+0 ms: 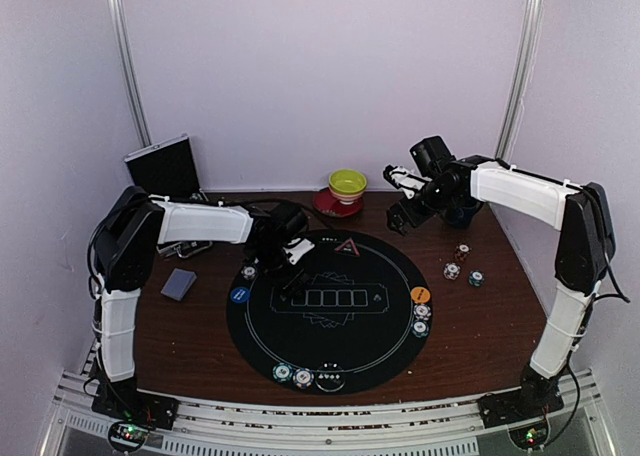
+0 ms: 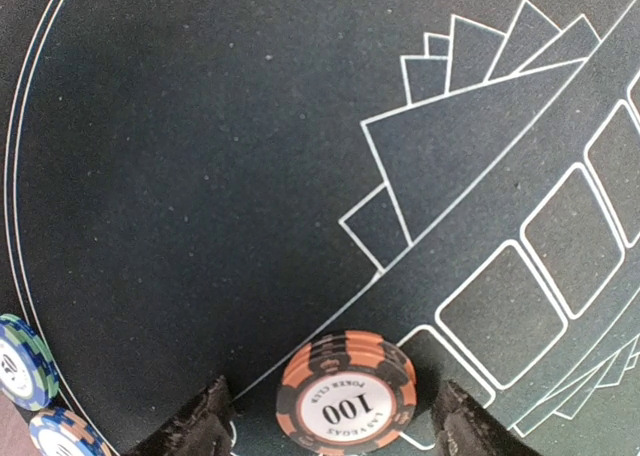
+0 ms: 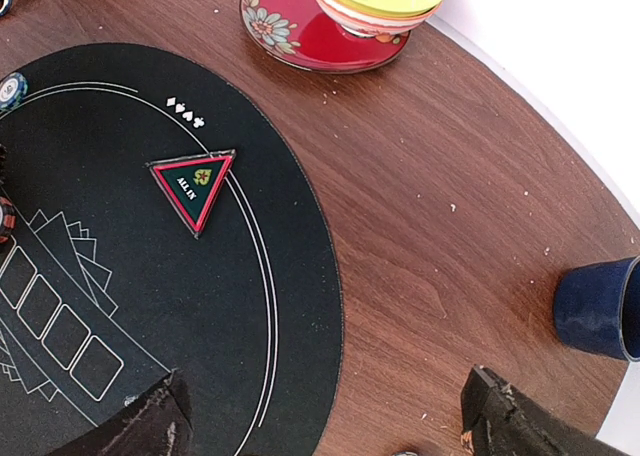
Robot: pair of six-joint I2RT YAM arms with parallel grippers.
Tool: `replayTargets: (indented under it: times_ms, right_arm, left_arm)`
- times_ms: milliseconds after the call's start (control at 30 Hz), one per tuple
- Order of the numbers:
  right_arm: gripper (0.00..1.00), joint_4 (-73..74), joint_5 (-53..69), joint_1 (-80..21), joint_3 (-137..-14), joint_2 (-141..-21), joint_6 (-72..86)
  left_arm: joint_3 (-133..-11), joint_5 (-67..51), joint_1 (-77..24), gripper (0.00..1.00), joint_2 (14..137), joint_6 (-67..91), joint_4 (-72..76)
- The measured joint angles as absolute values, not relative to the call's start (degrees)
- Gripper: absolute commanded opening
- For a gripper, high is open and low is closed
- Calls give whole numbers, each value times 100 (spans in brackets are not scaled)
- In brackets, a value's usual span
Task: Distribute texas hold em gaming equipment
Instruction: Pick up the poker chip from the pile of poker chips.
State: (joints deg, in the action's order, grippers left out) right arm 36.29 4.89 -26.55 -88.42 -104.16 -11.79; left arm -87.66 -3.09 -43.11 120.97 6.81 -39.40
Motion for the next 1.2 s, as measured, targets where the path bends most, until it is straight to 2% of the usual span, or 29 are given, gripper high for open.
replayTargets:
  times_ms: [633,867,1200]
  right_arm:
    - [94,3616,484,-2655,-8799,-10414,-1179]
    - [93,3614,486,-2655,-8796,-10414,-1179]
    - [93,3616,482,-2655,-8770,-10339,-1179]
  left_arm:
    - [-8799,-169,-4318,43,12140,561,-3953]
    - [-8827,-217,-4318,21,12145,510,-3964]
    - [-8851,-193,-4285,14,12154,552,-3977]
